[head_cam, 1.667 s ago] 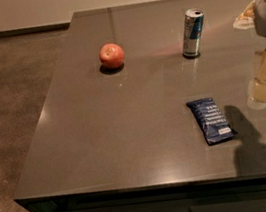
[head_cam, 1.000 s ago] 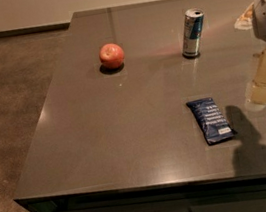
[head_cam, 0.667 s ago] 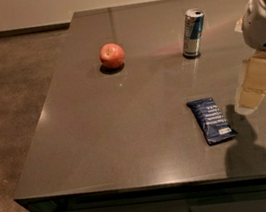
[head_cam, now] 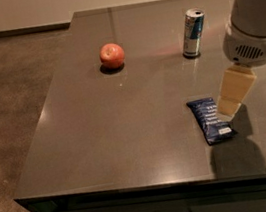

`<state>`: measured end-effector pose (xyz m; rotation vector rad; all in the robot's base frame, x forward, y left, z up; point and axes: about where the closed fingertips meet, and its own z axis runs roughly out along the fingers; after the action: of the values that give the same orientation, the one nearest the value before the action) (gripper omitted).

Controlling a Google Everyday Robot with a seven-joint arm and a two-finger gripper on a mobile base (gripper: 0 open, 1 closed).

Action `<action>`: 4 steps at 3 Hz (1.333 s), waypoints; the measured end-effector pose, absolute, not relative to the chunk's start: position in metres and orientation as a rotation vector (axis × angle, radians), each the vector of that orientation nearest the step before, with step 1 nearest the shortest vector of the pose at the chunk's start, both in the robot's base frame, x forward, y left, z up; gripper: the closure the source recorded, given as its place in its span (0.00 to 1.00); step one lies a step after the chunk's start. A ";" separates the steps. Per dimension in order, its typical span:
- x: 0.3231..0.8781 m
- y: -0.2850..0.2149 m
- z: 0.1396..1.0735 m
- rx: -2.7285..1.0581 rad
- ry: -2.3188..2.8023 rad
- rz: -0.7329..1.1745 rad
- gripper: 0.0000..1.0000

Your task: Pick rxbar blueberry

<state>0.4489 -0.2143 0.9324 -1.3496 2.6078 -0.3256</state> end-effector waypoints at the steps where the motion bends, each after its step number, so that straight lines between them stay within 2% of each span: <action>1: 0.447 -0.213 0.910 -1.208 2.738 -0.280 0.00; 4: 0.446 -0.205 0.844 -0.957 2.957 -0.175 0.00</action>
Offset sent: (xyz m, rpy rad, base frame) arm -0.0099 0.0041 -0.0812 0.0952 0.1938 -0.3362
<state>0.4462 -0.2048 0.8437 -0.9568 2.9572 -0.1755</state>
